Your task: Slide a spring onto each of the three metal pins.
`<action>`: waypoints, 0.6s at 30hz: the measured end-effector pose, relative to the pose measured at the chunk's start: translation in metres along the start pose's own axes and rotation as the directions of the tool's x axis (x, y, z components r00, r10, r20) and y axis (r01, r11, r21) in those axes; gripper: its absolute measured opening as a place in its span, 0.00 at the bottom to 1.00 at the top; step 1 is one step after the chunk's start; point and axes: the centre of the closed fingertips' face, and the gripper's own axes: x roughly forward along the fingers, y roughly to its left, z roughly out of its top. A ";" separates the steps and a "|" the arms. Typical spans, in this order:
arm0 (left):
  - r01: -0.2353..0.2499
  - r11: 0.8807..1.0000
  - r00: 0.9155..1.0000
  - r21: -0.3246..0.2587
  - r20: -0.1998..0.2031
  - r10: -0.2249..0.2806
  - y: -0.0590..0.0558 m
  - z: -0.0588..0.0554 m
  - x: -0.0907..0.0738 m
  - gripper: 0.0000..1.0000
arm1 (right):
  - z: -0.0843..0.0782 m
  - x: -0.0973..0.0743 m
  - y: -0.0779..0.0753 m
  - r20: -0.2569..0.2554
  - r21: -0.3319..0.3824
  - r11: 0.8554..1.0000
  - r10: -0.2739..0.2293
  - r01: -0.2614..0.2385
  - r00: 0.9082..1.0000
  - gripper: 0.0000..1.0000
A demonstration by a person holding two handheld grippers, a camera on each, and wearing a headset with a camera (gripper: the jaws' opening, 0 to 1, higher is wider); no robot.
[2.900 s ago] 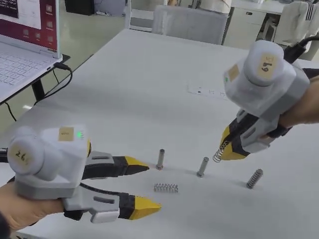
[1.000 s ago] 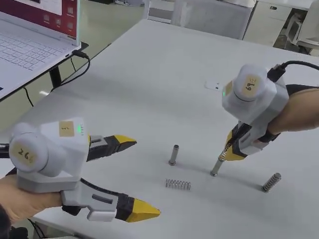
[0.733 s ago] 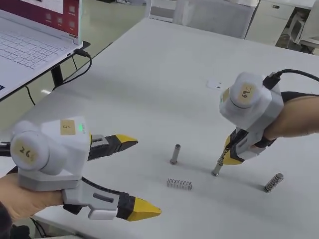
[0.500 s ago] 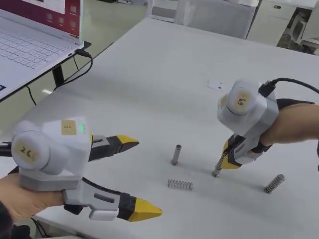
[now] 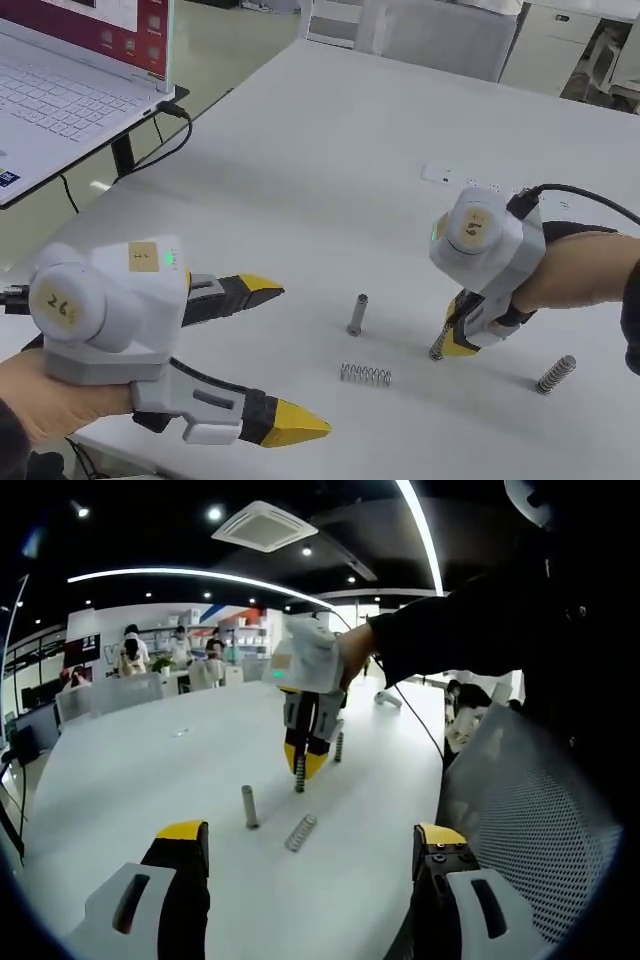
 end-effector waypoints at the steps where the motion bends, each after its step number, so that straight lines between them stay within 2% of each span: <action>1: 0.000 1.000 1.000 -0.001 0.001 0.000 0.000 0.000 0.000 0.80 | 0.000 0.000 0.000 -0.001 0.001 1.000 0.001 -0.001 1.000 0.09; 7: -0.001 1.000 1.000 -0.003 0.001 0.001 -0.001 0.000 -0.001 0.80 | -0.001 0.001 0.001 -0.002 0.019 1.000 0.005 -0.005 1.000 0.10; 11: -0.001 1.000 1.000 -0.003 0.000 0.001 -0.001 -0.001 -0.001 0.79 | -0.002 0.001 0.001 0.005 0.029 1.000 0.005 -0.005 1.000 0.15; 18: 0.002 1.000 1.000 -0.001 0.002 -0.002 -0.002 0.000 -0.001 0.79 | -0.006 -0.005 0.000 0.021 0.050 0.999 -0.008 0.007 1.000 0.18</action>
